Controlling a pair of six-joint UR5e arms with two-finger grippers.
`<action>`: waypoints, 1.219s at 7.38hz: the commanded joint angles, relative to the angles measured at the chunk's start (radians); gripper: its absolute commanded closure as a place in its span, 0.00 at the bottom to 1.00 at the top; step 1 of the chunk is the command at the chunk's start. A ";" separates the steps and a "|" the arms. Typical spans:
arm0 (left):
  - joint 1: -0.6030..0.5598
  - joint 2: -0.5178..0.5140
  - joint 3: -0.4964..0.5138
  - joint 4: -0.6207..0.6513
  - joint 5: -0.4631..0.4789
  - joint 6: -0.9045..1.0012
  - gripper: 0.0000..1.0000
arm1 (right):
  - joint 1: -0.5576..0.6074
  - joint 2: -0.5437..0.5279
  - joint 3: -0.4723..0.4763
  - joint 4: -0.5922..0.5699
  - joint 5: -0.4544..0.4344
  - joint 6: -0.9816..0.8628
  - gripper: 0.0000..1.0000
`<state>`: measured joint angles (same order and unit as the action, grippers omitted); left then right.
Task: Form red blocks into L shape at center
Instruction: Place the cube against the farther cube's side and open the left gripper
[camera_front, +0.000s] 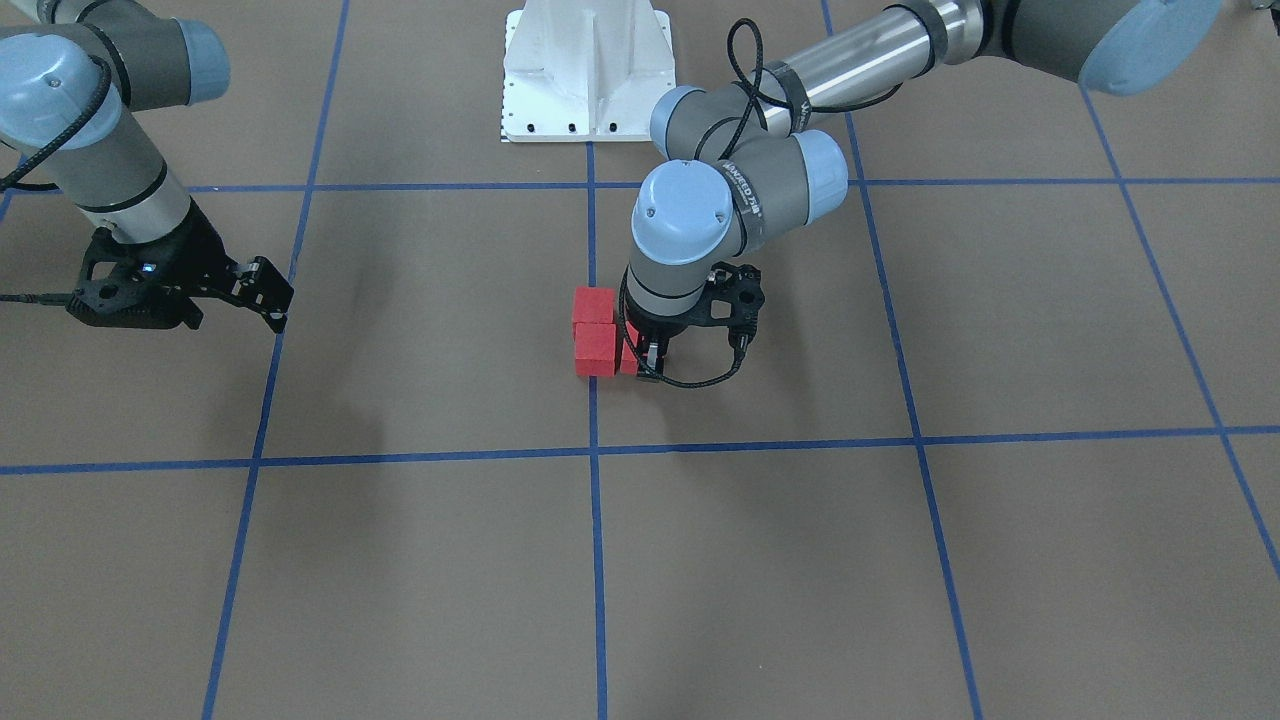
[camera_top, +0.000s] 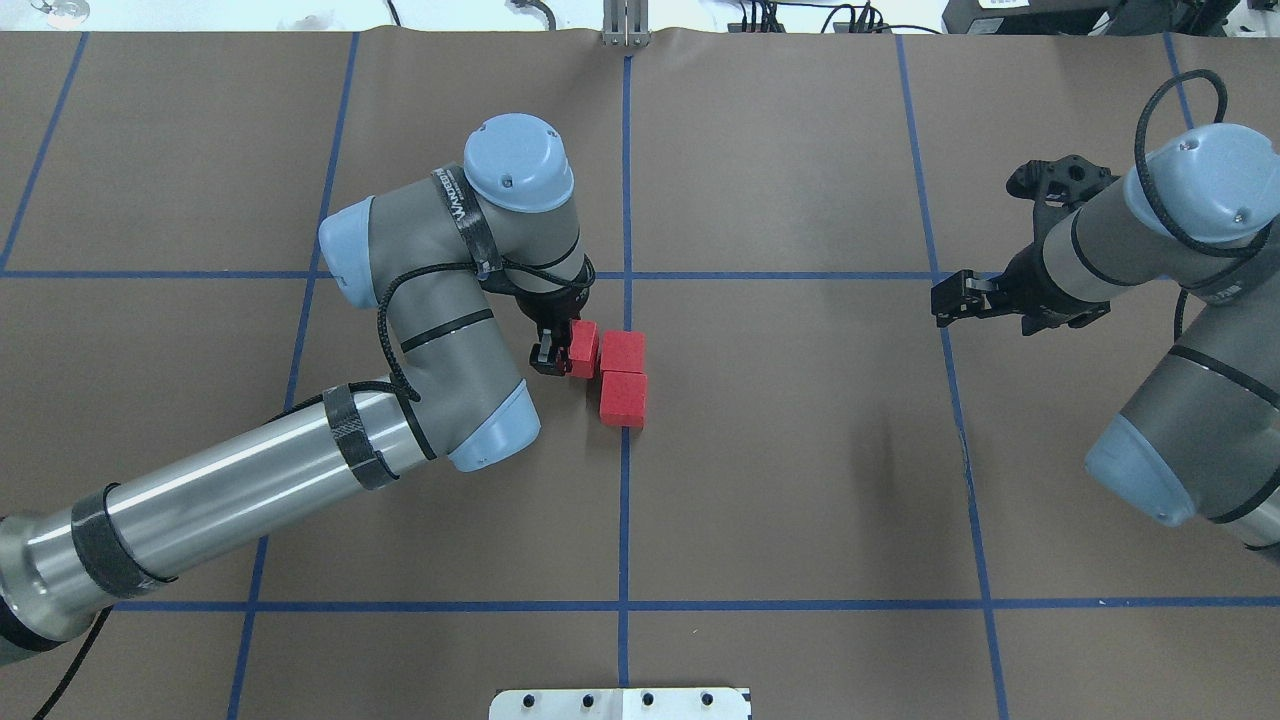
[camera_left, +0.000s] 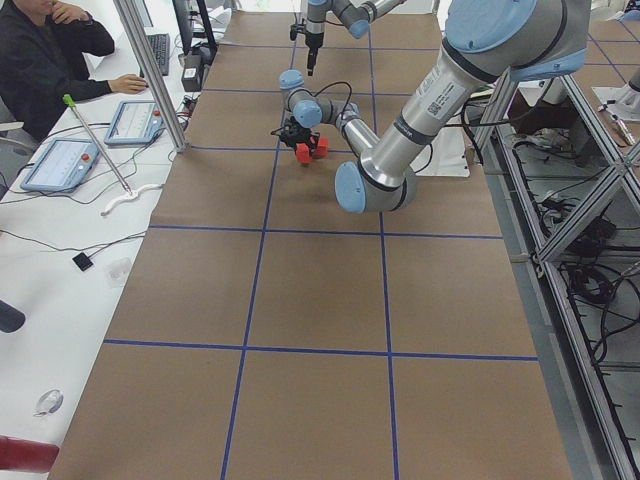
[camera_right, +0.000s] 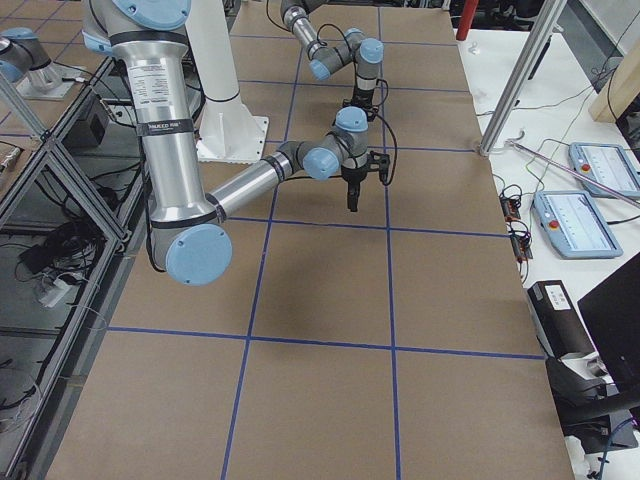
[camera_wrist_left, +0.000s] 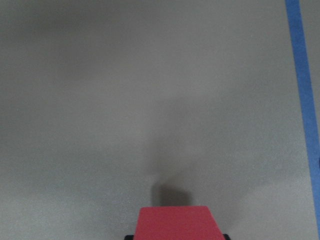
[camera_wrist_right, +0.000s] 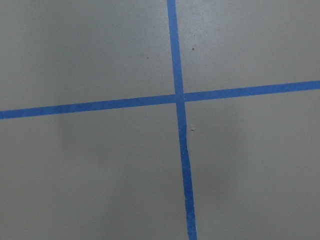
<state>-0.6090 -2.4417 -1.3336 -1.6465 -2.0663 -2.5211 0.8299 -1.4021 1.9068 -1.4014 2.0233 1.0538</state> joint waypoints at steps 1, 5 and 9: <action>0.008 -0.004 0.001 0.001 0.000 -0.002 1.00 | 0.000 0.000 0.000 -0.001 0.000 0.000 0.00; 0.009 -0.005 0.001 0.001 0.002 -0.016 1.00 | 0.000 0.000 -0.003 -0.001 0.000 0.000 0.00; 0.012 -0.005 0.001 0.001 0.002 -0.018 1.00 | 0.000 0.000 -0.003 -0.001 0.000 0.000 0.00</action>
<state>-0.5974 -2.4467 -1.3323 -1.6460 -2.0647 -2.5396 0.8299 -1.4021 1.9037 -1.4015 2.0233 1.0539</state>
